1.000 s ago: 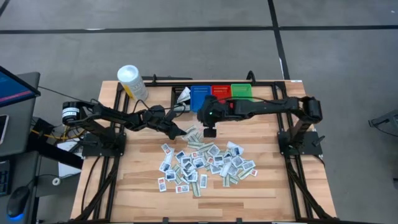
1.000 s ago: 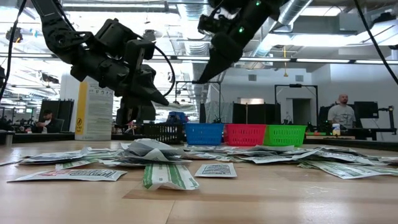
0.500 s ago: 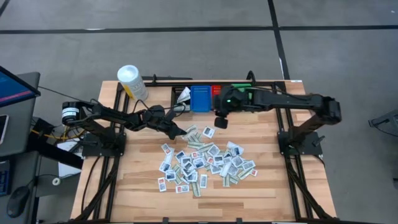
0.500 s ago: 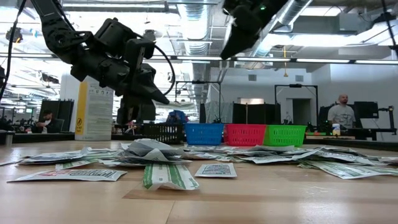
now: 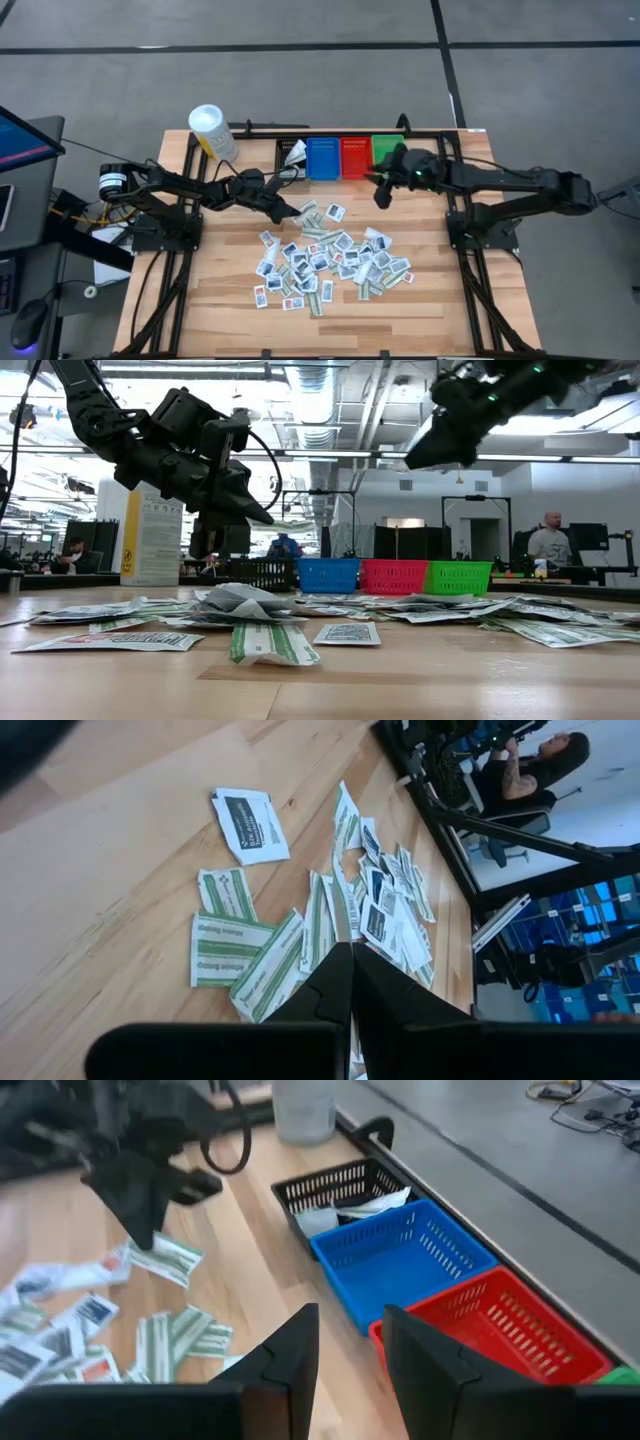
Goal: Pick & Place First Aid Supplies
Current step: Put the green bandage pack in the black bin
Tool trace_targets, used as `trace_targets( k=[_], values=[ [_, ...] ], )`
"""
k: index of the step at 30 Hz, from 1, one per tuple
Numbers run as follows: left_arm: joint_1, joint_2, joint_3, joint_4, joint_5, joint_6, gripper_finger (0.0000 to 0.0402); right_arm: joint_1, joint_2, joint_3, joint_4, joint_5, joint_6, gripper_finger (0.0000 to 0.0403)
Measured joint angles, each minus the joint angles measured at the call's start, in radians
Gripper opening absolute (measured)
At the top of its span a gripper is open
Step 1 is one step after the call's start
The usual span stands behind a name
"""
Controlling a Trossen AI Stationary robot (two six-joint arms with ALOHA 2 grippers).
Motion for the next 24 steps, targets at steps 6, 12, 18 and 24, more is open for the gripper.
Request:
trace_targets(
  k=[6, 12, 18, 24],
  values=[
    [0.0, 0.0, 0.0, 0.021, 0.0, 0.0, 0.0006, 0.0, -0.109, -0.143, 0.086, 0.001, 0.101, 0.0107],
    [0.0, -0.044, 0.0, 0.051, -0.032, 0.022, 0.0006, 0.002, -0.139, -0.194, 0.09, 0.001, 0.16, 0.0107],
    [0.0, -0.171, 0.0, 0.059, -0.187, 0.159, 0.0005, 0.002, -0.134, -0.197, 0.092, 0.001, 0.17, 0.0107],
    [0.0, -0.33, 0.0, 0.07, -0.453, 0.372, 0.0008, 0.002, -0.134, -0.197, 0.094, 0.001, 0.171, 0.0107]
  ],
)
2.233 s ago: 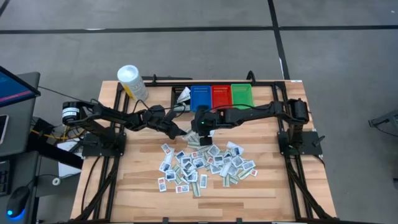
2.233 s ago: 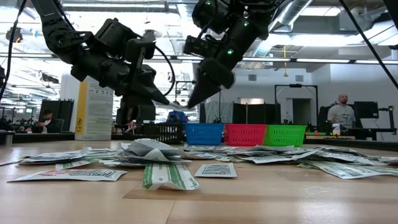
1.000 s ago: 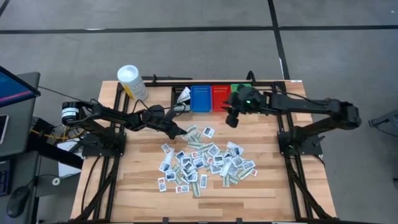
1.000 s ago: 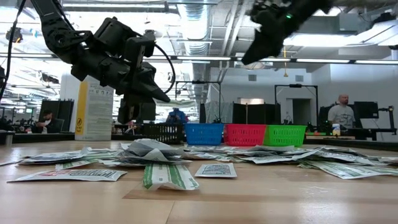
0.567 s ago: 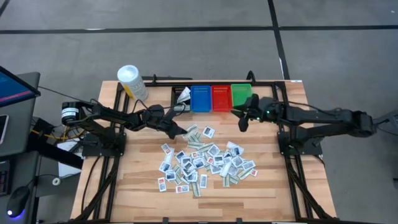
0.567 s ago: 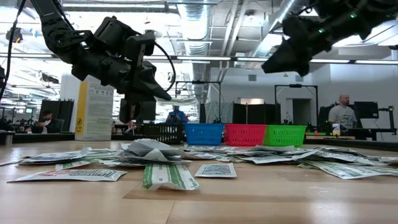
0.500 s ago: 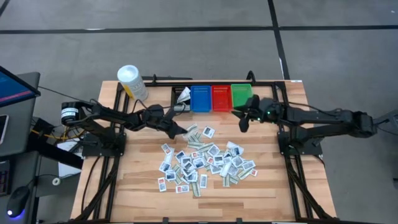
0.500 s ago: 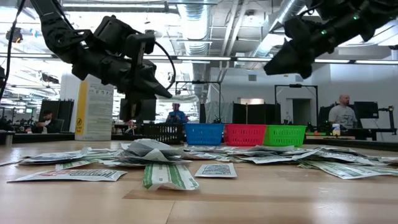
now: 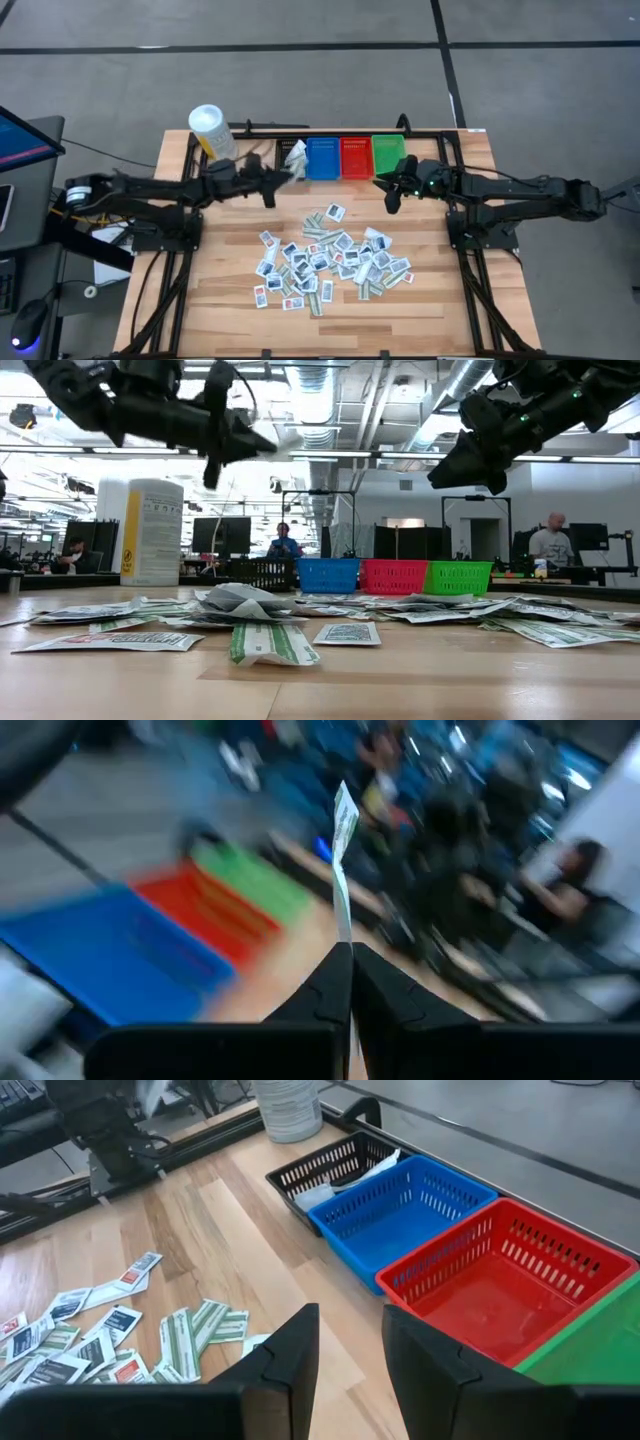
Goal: Pick & Place First Aid Supplies
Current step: Put the green bandage pack in the black bin
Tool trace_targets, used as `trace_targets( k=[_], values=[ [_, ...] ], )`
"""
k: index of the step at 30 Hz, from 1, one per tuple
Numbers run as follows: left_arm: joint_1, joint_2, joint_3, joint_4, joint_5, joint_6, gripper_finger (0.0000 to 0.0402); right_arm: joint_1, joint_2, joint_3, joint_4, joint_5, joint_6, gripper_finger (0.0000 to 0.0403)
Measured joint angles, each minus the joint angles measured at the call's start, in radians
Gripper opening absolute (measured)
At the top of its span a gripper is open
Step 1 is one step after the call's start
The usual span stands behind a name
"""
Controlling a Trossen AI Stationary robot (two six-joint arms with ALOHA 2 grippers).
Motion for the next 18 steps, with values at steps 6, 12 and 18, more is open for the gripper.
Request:
trace_targets(
  k=[6, 12, 18],
  values=[
    [0.014, -0.077, 0.0, 0.004, -0.286, 0.119, 0.0009, 0.0, 0.0, 0.0, 0.051, 0.0, 0.003, 0.0107],
    [0.119, -0.041, 0.0, 0.008, -0.31, 0.132, 0.0009, 0.0, 0.0, 0.0, 0.087, 0.0, 0.002, 0.0107],
    [0.222, 0.071, 0.0, 0.01, -0.205, 0.122, 0.0009, 0.0, 0.0, 0.0, 0.085, 0.0, 0.0, 0.0107]
  ],
)
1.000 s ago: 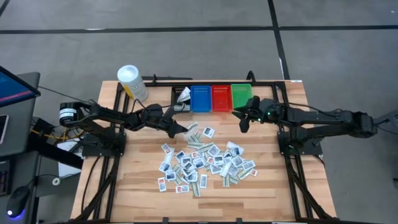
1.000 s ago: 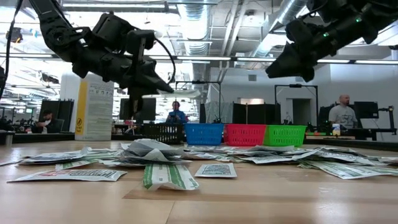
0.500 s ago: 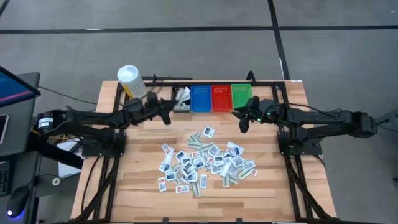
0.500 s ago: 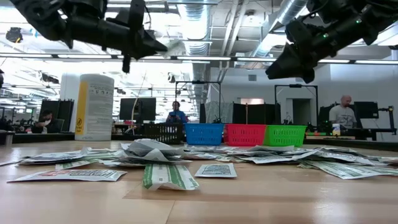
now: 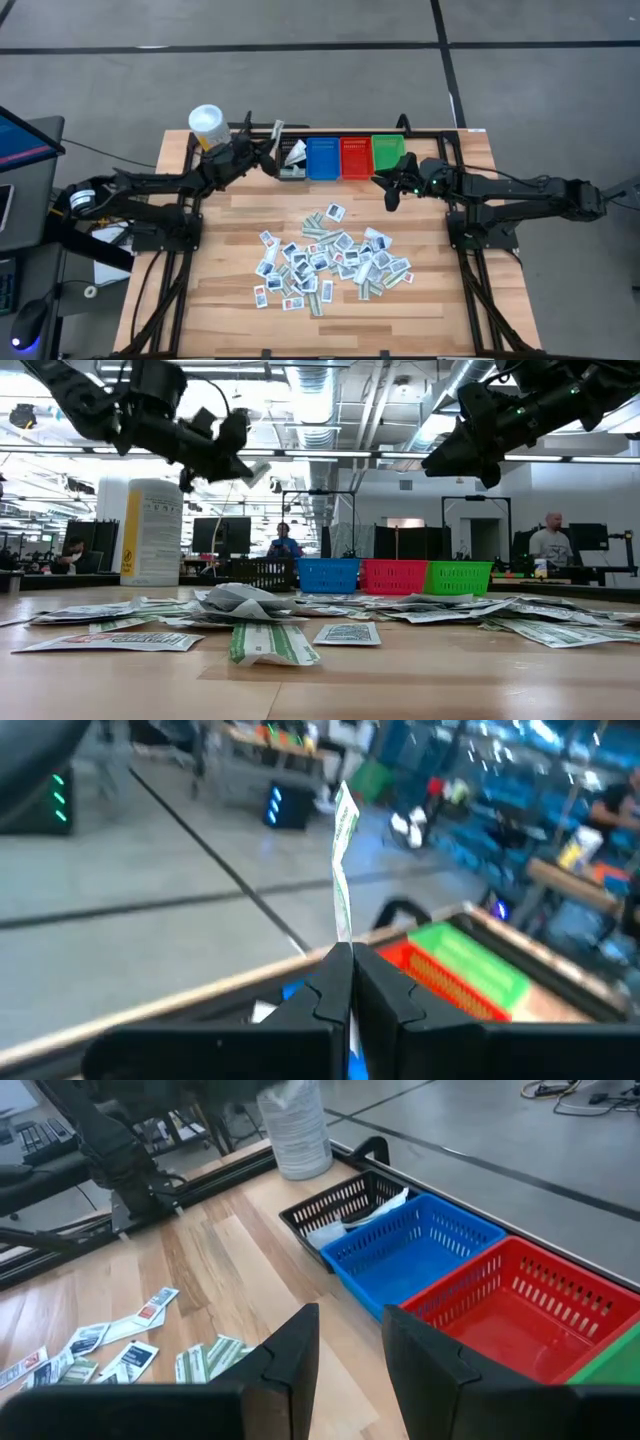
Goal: Pick & Place First Aid Supplies
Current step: Put the green bandage pack in the black bin
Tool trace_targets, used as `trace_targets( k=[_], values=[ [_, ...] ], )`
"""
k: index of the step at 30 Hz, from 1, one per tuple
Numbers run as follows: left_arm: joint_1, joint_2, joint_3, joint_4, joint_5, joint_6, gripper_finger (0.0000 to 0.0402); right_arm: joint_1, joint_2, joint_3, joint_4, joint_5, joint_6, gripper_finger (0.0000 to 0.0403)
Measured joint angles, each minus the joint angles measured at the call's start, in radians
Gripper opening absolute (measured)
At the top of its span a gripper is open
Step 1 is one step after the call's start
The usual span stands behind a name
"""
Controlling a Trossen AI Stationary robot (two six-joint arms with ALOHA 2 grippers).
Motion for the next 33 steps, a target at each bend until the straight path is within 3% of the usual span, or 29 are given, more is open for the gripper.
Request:
trace_targets(
  k=[4, 14, 20, 33],
  values=[
    [0.02, 0.076, 0.0, 0.002, 0.083, -0.049, 0.0009, 0.0, 0.0, 0.0, 0.0, 0.0, 0.0, 0.0107],
    [0.022, 0.223, 0.0, 0.026, 0.139, -0.192, 0.001, 0.0, 0.0, 0.0, 0.0, 0.0, 0.0, 0.0107],
    [0.022, 0.233, 0.0, 0.035, 0.141, -0.212, 0.0021, 0.0, 0.0, 0.0, 0.0, -0.003, 0.007, 0.0107],
    [0.022, 0.233, 0.0, 0.035, 0.198, -0.238, 0.0088, 0.001, 0.0, 0.0, -0.001, -0.003, 0.01, 0.0107]
  ],
)
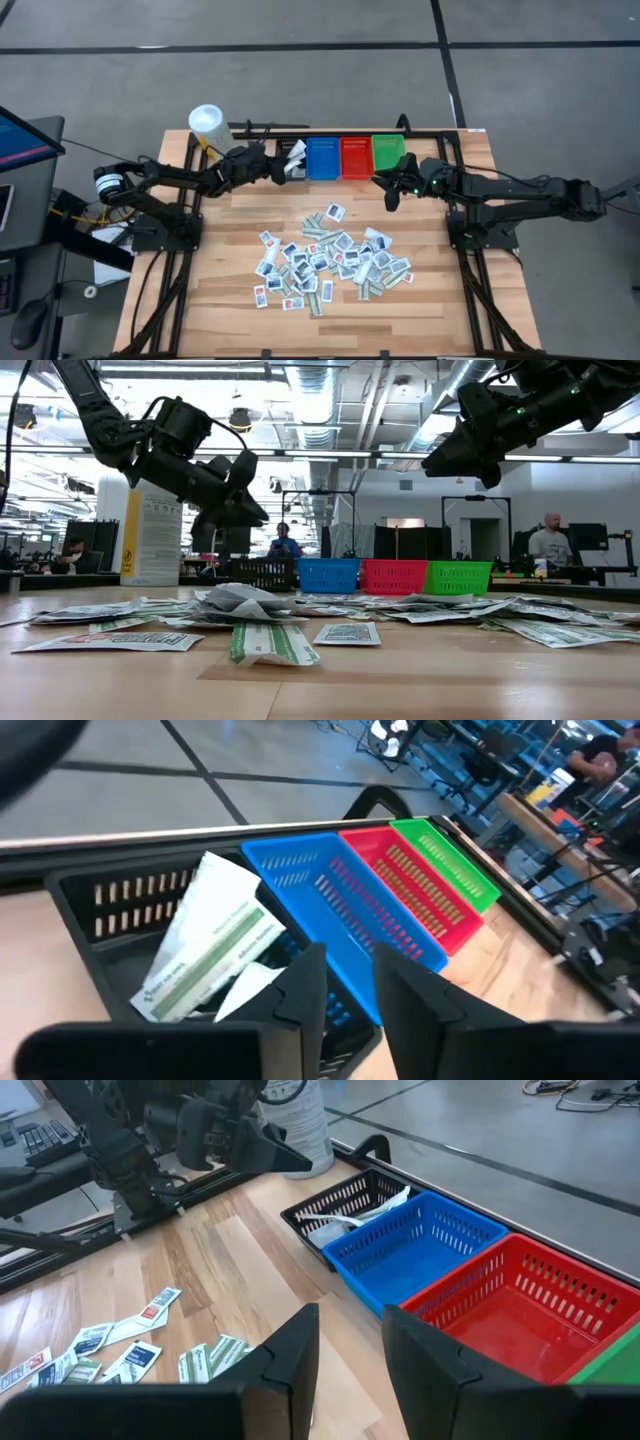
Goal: Pick & Place First Aid Supplies
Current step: Put the green bandage pack in the black bin
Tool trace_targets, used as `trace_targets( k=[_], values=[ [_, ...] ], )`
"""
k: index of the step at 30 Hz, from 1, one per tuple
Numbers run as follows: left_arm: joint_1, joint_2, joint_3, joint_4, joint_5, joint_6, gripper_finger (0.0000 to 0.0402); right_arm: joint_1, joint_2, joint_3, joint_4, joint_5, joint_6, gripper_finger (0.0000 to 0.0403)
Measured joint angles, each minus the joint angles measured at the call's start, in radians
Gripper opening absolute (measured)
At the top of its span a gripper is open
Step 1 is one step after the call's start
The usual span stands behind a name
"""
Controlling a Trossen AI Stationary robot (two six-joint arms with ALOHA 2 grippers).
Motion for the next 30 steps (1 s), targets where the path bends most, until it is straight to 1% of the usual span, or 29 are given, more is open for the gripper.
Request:
trace_targets(
  k=[6, 11, 21, 24, 30],
  values=[
    [-0.011, 0.0, 0.0, -0.004, 0.001, -0.046, 0.009, 0.0, 0.0, 0.0, -0.006, 0.0, 0.0, 0.0107],
    [-0.025, -0.001, 0.0, -0.016, 0.003, -0.042, 0.009, 0.0, 0.0, 0.0, -0.007, 0.0, 0.0, 0.0107],
    [-0.093, -0.016, 0.0, -0.013, 0.003, 0.131, 0.0089, 0.035, 0.0, 0.0, -0.007, -0.001, 0.0, 0.0107],
    [-0.123, -0.054, 0.0, -0.014, 0.051, 0.207, 0.0089, 0.049, 0.0, 0.0, -0.007, -0.001, 0.0, 0.0107],
    [-0.169, -0.182, 0.0, -0.032, 0.22, 0.307, 0.0089, 0.089, 0.0, 0.0, -0.007, -0.001, -0.003, 0.0107]
  ],
)
